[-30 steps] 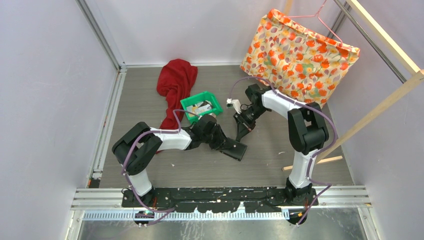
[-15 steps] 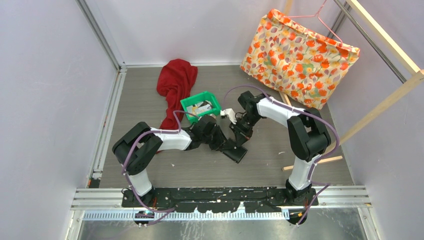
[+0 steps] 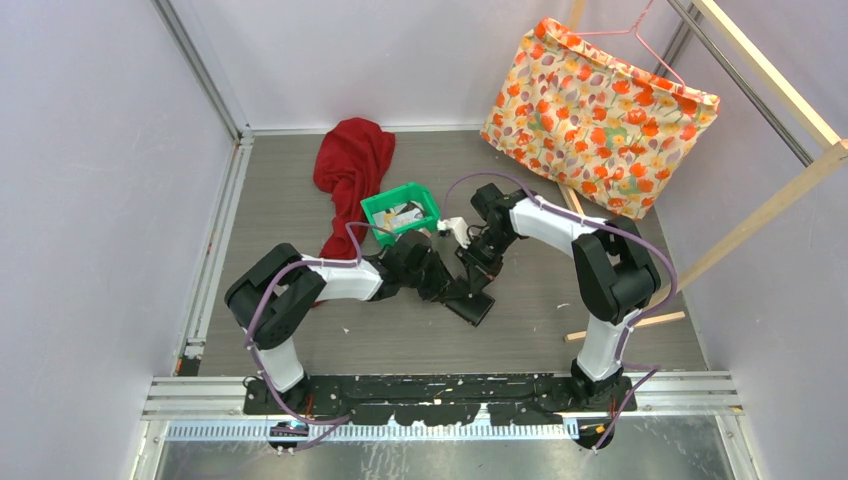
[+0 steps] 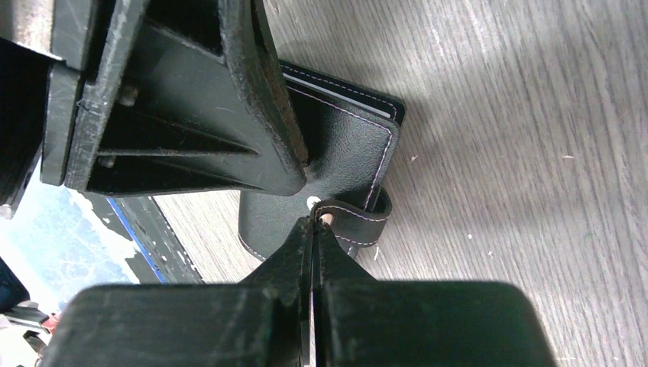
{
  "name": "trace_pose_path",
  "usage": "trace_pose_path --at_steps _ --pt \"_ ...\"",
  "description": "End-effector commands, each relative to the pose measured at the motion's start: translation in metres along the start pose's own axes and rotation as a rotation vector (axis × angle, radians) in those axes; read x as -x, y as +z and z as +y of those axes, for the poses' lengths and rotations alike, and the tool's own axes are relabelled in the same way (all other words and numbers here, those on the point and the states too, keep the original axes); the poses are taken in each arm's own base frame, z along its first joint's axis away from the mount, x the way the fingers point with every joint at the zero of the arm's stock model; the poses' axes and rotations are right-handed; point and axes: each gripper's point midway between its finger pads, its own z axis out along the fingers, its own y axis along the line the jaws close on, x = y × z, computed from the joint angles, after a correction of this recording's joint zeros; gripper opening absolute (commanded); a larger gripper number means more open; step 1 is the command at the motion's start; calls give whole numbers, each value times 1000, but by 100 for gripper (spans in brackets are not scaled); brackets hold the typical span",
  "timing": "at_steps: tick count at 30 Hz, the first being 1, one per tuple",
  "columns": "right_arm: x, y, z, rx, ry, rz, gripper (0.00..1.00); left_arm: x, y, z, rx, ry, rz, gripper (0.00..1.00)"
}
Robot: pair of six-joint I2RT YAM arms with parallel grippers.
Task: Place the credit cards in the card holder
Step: Close the card holder at the center of the board.
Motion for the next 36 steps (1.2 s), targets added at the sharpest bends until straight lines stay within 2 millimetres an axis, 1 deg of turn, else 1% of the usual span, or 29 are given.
trace_pose_path --at_steps 1,8,13,20,27,36 --pt "8 -1 10 5 -6 -25 1 -11 5 59 184 -35 23 14" --pt "4 8 14 1 -16 5 1 -11 5 59 182 -34 24 14" --pt "1 11 14 -3 -14 24 1 -11 5 60 183 -35 23 14" --pt "-3 14 22 2 -25 43 1 -11 6 60 181 -37 25 13" --pt "-9 22 14 -40 1 84 1 -12 6 61 178 -40 26 13" --pt "-18 34 14 -62 19 135 1 -12 7 62 173 -47 24 13"
